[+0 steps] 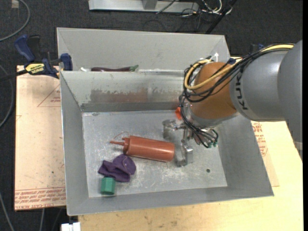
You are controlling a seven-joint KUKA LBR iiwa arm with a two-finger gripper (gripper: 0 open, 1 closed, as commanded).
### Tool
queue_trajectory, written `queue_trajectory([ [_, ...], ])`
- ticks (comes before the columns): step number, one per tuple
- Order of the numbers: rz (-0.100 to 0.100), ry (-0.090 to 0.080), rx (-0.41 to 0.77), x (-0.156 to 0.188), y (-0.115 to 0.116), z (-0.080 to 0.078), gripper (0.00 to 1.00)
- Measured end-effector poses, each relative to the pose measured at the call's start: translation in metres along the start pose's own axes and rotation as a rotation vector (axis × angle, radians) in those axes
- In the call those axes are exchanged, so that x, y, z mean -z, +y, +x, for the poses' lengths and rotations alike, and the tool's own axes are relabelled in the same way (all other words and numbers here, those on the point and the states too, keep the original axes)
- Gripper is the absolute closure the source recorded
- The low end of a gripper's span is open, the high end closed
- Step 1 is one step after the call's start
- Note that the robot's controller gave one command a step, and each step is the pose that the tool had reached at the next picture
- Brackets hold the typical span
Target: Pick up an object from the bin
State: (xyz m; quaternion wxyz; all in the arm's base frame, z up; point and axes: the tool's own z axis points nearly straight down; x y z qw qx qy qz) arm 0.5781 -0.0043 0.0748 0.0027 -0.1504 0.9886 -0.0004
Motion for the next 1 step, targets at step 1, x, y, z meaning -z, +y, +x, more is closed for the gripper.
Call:
queue_trajectory([
  [1, -0.006, -0.003, -0.04, -0.0042, 0.03, -0.0004, 0.0],
])
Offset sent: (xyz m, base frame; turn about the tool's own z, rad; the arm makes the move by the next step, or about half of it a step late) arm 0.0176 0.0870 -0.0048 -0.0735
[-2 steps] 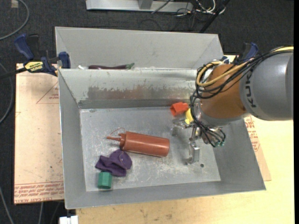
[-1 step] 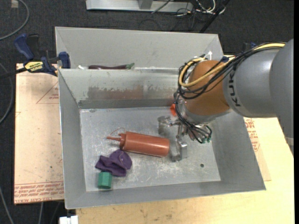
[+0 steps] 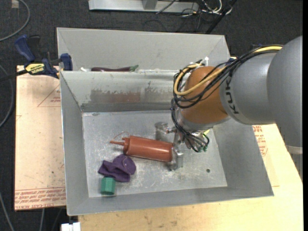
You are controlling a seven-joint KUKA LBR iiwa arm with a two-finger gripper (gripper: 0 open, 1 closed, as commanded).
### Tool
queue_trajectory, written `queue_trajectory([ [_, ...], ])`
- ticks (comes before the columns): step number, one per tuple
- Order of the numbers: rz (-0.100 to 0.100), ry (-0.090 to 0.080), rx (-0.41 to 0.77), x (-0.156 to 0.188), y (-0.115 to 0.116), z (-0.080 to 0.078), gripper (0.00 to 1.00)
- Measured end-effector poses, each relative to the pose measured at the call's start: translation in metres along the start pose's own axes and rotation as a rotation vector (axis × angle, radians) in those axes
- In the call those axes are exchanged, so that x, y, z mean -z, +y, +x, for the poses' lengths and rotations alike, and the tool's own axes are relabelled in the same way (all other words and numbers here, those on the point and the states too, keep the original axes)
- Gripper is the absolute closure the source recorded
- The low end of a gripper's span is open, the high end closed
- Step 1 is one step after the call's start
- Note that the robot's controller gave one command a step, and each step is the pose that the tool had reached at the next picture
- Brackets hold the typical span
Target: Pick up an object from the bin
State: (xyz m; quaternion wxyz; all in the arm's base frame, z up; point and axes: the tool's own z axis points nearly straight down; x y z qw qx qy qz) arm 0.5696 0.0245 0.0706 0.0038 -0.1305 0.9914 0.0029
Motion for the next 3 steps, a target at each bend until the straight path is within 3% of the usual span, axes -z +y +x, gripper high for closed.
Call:
queue_trajectory([
  [1, 0.005, -0.001, 0.115, -0.001, 0.05, -0.041, 1.0],
  [2, 0.006, -0.001, 0.115, -0.001, 0.05, -0.041, 1.0],
  [3, 0.005, -0.004, 0.167, 0.097, 0.056, -0.063, 1.0],
])
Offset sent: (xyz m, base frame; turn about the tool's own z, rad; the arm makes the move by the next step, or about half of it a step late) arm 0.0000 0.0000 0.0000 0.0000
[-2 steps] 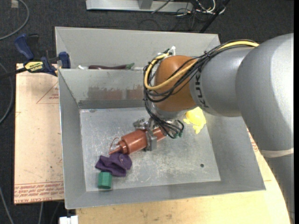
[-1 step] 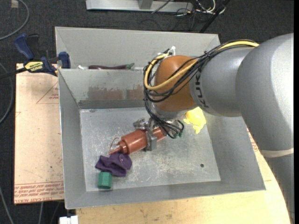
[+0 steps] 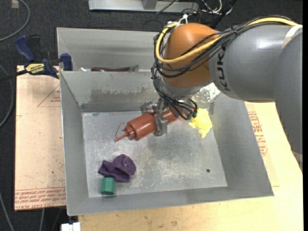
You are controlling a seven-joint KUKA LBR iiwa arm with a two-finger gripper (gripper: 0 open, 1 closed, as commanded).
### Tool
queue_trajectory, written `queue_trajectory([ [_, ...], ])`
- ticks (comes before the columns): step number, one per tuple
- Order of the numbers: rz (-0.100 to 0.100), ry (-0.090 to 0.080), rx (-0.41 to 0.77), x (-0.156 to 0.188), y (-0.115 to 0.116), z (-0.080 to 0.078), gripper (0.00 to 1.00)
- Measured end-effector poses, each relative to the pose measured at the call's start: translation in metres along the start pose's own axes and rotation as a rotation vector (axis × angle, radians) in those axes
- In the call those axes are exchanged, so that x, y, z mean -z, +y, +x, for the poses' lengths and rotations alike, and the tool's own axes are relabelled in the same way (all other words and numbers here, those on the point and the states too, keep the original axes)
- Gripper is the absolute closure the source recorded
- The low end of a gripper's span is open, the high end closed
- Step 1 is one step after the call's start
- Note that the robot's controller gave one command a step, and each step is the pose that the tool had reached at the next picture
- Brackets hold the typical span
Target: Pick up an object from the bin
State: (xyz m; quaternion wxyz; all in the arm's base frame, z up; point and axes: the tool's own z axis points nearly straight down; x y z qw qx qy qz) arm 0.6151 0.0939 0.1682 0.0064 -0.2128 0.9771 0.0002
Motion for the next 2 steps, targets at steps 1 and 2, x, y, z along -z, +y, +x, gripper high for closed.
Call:
queue_trajectory([
  [1, 0.0, 0.0, 0.0, 0.0, 0.0, 0.0, 1.0],
  [2, -0.001, 0.003, -0.001, 0.0018, 0.0001, 0.0007, 1.0],
])
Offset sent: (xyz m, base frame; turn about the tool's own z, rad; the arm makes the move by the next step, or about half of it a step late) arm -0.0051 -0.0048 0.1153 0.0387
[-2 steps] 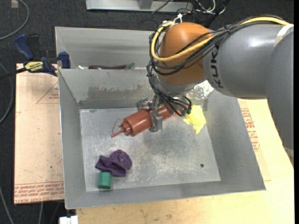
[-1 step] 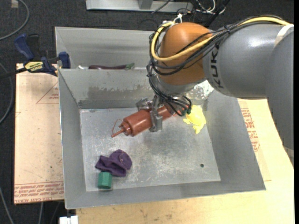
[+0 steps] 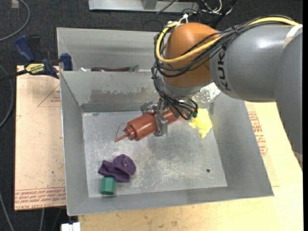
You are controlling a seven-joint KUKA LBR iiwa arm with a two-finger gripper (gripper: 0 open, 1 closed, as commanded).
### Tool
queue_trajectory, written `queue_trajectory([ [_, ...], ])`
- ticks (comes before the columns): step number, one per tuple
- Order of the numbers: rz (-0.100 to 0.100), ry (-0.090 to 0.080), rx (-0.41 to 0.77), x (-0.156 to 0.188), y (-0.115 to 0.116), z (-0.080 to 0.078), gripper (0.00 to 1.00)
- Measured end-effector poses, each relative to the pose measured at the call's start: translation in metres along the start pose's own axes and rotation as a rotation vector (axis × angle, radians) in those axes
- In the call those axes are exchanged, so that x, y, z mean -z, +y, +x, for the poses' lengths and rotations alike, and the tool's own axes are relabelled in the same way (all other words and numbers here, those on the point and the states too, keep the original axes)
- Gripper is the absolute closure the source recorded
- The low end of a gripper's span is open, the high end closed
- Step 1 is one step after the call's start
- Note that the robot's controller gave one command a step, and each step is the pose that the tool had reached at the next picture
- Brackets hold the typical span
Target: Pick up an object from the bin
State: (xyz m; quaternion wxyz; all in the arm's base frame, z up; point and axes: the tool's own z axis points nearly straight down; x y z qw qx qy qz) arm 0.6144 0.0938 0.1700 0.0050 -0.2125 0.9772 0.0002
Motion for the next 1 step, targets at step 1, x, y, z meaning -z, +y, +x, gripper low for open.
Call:
queue_trajectory([
  [1, 0.001, -0.007, 0.193, 0.0416, -0.0065, -0.0229, 1.0],
])
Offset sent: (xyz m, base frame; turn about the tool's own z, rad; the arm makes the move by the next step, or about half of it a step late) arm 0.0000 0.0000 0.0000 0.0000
